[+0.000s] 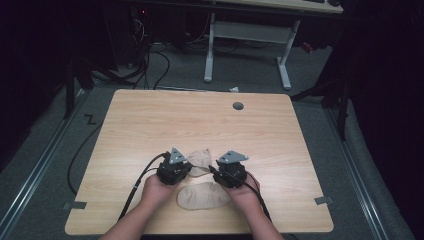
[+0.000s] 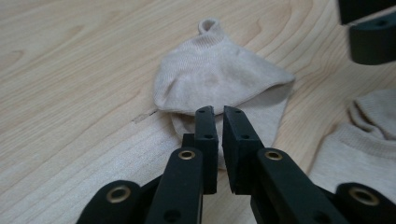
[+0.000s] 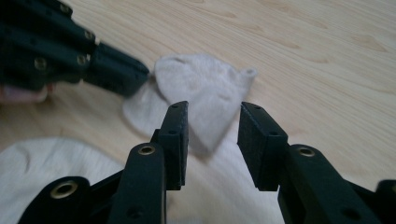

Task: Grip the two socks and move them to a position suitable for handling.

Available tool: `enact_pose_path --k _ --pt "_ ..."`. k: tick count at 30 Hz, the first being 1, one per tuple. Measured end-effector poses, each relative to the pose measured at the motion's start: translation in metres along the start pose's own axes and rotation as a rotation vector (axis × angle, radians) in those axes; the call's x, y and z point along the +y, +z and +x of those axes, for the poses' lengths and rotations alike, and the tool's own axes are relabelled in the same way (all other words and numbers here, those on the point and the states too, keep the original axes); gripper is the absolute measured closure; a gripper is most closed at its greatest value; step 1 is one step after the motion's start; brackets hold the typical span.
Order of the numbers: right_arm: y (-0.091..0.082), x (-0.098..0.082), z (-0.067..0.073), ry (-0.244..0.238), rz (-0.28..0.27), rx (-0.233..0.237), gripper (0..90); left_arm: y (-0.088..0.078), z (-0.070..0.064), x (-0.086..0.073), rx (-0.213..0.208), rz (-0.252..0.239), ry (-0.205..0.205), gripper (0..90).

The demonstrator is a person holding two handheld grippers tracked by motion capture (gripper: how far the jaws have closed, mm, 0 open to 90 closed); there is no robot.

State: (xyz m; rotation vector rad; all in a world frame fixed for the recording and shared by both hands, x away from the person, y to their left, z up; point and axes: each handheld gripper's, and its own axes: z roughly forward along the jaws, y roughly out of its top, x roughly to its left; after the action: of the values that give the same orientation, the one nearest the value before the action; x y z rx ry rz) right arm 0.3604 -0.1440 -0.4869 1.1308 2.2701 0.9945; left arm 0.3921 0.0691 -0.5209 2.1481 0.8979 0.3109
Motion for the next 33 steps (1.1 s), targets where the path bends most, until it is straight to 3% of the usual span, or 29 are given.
enact_pose_path --k 2,5,8,9,11,12,15,18,19,22,28,30,33 --pt "0.015 0.01 0.002 -0.006 0.021 0.005 63.8 0.004 0.002 -0.002 -0.005 0.027 -0.004 84.9" --pt "0.034 0.019 0.003 -0.006 0.047 0.0 65.0 0.004 0.005 -0.003 -0.019 0.024 -0.016 85.6" --pt "0.056 0.021 0.002 0.004 0.115 -0.002 65.4 0.004 0.006 -0.005 -0.026 0.015 -0.023 86.0" --pt "0.056 0.021 0.002 0.004 0.115 -0.002 65.4 0.003 0.006 -0.006 -0.026 0.013 -0.022 86.0" --pt "0.064 0.017 0.002 0.01 0.154 0.006 71.4 0.003 0.006 -0.006 -0.022 0.013 -0.018 86.2" --pt "0.064 0.015 0.002 0.002 0.14 0.011 80.1 0.003 0.006 -0.006 -0.022 0.014 -0.016 86.2" --pt "0.062 0.016 0.002 -0.02 0.128 0.003 86.2 0.003 0.005 -0.006 -0.019 0.01 -0.012 86.3" --pt "0.052 0.017 -0.001 0.002 0.09 -0.005 86.1 0.003 0.004 -0.007 -0.009 0.01 -0.002 86.3" --pt "0.041 0.017 -0.009 0.03 0.059 -0.015 85.9 0.003 0.004 -0.007 -0.009 0.01 -0.003 86.3" --pt "0.029 0.012 -0.022 0.067 0.039 -0.036 85.6 0.003 0.004 -0.007 -0.009 0.01 -0.003 86.2" --pt "0.008 -0.022 -0.063 0.191 0.058 -0.133 75.0 0.003 0.004 -0.007 -0.003 0.006 0.006 86.2" --pt "0.0 -0.026 -0.067 0.208 0.036 -0.148 72.4 0.003 0.003 -0.008 -0.001 0.005 0.012 86.1" --pt "-0.007 -0.022 -0.065 0.189 -0.007 -0.157 69.5 0.003 0.004 -0.008 -0.003 0.005 0.012 86.1"
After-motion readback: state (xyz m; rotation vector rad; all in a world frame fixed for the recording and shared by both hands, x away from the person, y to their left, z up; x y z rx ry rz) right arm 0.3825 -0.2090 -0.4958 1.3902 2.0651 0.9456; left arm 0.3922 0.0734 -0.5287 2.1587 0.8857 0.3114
